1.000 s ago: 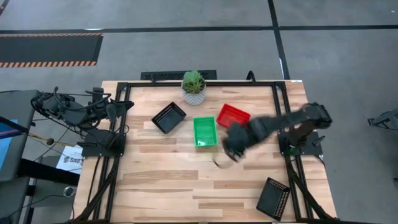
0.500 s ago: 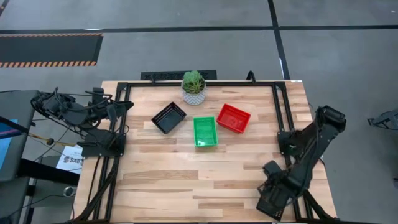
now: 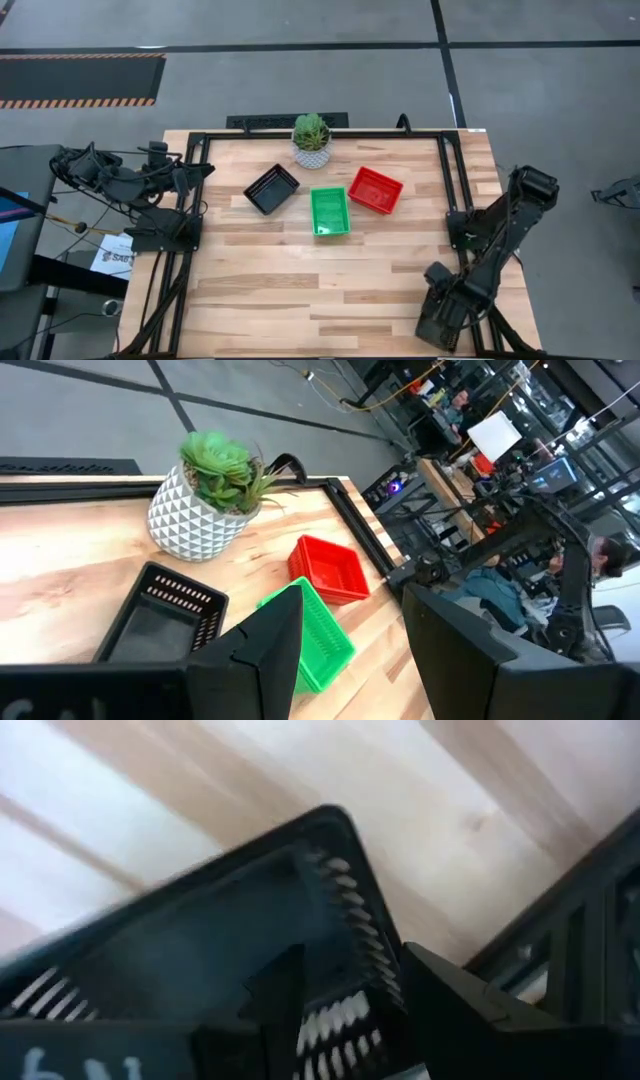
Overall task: Stack baskets by color
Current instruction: Stack the bottom black bin on the top black bin
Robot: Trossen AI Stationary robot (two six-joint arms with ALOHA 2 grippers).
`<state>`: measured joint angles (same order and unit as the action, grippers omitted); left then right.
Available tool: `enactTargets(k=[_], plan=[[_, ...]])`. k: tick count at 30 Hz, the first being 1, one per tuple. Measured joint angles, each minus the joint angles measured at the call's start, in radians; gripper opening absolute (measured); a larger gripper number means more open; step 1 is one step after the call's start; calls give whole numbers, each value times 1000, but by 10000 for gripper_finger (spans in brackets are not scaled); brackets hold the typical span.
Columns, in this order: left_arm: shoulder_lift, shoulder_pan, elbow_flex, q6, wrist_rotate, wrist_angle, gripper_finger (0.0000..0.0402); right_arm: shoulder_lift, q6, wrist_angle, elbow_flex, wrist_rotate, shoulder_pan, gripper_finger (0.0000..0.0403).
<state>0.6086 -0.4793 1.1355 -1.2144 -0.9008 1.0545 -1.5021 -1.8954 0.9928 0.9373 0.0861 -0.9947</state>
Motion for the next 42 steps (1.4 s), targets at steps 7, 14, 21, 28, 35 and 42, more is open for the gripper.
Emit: enactTargets(k=[7, 14, 21, 28, 35, 42], plan=[[0, 0, 0, -13, 3, 10, 162, -1, -23, -29, -43, 24, 3, 96], [0, 0, 0, -12, 5, 11, 162, 0, -30, -30, -41, 25, 18, 17], [0, 0, 0, -11, 14, 11, 162, 43, -33, -30, -34, 0, 66, 4], [0, 0, 0, -10, 33, 11, 162, 164, 25, 37, 72, -146, 181, 1], [0, 0, 0, -10, 34, 11, 162, 201, 411, 76, 246, -224, 461, 1], [0, 0, 0, -10, 37, 11, 162, 103, 890, 26, 457, -213, 780, 0]])
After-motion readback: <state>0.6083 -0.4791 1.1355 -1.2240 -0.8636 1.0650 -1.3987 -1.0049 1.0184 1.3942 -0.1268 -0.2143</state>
